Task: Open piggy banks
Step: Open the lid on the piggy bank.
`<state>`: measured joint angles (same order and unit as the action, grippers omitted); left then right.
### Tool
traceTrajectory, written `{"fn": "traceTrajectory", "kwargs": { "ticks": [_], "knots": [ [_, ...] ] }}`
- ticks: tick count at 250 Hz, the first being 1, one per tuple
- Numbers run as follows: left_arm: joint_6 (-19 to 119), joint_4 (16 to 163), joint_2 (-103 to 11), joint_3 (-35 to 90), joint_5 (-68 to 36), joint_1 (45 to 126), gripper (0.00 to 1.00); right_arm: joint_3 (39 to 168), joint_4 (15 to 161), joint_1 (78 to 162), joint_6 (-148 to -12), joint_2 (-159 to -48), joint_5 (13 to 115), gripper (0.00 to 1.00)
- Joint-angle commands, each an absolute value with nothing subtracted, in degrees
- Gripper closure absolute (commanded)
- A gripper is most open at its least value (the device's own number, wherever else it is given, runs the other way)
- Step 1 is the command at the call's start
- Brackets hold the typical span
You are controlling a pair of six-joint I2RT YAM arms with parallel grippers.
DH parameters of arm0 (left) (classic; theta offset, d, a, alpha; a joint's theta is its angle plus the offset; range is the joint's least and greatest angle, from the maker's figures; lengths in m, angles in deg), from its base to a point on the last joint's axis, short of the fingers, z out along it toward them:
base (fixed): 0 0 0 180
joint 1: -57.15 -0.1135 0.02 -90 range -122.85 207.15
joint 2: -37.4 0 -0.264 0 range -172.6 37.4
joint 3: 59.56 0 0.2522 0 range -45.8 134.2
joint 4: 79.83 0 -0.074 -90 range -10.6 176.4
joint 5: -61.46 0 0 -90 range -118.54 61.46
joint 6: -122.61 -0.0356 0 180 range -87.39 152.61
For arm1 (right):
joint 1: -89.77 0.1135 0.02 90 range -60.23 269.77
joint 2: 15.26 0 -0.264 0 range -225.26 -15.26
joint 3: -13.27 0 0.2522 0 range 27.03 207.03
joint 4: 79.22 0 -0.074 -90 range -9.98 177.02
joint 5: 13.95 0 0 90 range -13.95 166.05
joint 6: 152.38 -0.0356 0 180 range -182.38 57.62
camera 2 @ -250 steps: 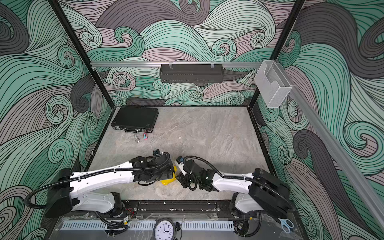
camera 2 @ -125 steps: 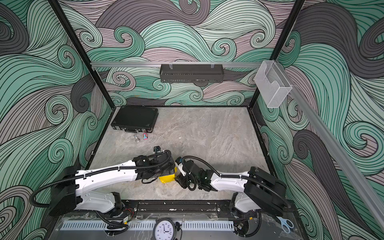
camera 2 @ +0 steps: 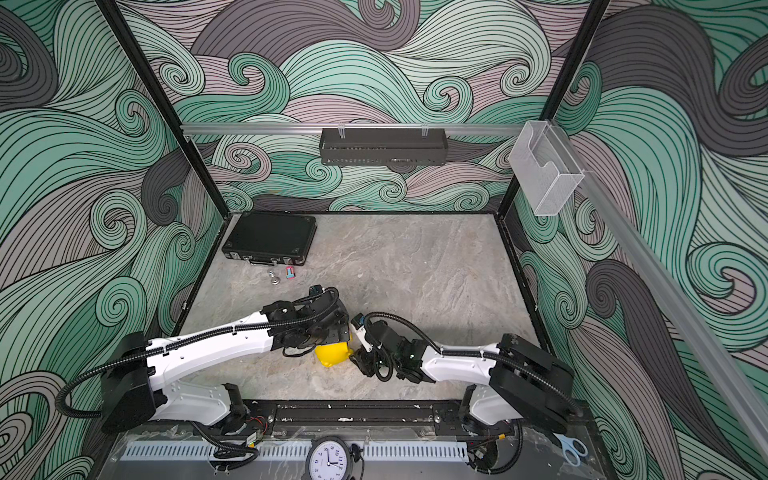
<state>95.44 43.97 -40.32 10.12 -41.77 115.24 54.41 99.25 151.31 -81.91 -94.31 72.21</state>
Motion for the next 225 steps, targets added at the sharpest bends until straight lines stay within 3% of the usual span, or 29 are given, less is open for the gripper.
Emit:
{"fn": "traceTrajectory", "kwargs": {
  "ticks": [1,110,154,225],
  "knots": [
    [97.9,40.2,-41.9,11.3,-42.3,115.8,0.01,54.0,98.8,151.5,-82.1,-93.2,73.5,0.46],
    [100.8,38.1,-41.4,11.4,-44.3,115.8,0.01,45.7,85.2,148.9,-85.0,-70.6,80.7,0.18],
    [102.7,37.7,-43.1,11.2,-43.9,116.2,0.01,44.7,82.4,147.1,-85.0,-65.5,80.3,0.14],
    [101.5,44.1,-45.8,10.1,-41.9,116.2,0.01,45.2,84.5,146.7,-84.3,-68.9,79.6,0.12]
  ]
}}
